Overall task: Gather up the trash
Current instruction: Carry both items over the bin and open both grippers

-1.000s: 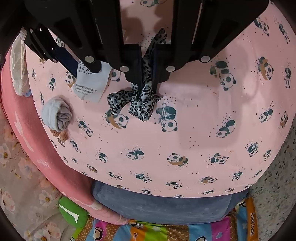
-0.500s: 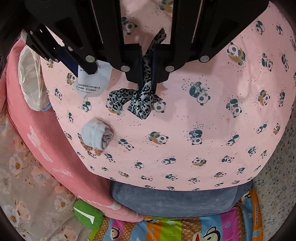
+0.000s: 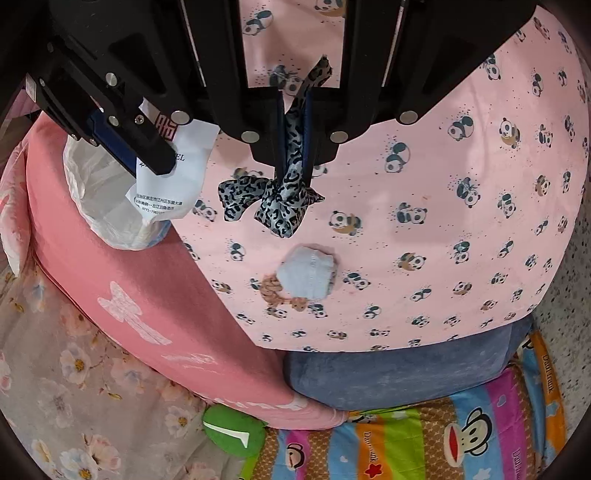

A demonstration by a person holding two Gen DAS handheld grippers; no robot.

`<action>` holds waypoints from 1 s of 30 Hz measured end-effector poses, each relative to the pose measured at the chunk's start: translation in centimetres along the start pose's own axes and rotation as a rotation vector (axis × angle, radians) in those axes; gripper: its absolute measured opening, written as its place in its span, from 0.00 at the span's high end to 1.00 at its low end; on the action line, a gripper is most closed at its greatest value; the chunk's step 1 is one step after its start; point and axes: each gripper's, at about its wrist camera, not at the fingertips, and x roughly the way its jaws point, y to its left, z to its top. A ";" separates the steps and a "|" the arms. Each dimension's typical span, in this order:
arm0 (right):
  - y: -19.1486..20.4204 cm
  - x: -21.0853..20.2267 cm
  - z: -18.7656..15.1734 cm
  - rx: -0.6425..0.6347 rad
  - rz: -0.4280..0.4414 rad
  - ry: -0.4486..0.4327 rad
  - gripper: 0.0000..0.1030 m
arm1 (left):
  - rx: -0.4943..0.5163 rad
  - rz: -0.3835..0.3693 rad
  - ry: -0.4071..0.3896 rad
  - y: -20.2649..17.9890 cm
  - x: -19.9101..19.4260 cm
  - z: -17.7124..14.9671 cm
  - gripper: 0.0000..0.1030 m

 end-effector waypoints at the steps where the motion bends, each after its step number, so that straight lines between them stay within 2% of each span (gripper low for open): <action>1: -0.7 -0.6 0.1 0.009 -0.006 -0.010 0.84 | 0.012 -0.004 -0.001 -0.8 -0.1 0.0 0.94; 12: -8.0 -5.0 0.6 0.111 -0.072 -0.093 0.84 | 0.134 -0.061 0.007 -9.2 -0.1 -0.1 0.94; 30: -18.2 -7.3 0.0 0.263 -0.175 -0.131 0.84 | 0.270 -0.144 0.065 -19.6 2.5 -0.3 0.93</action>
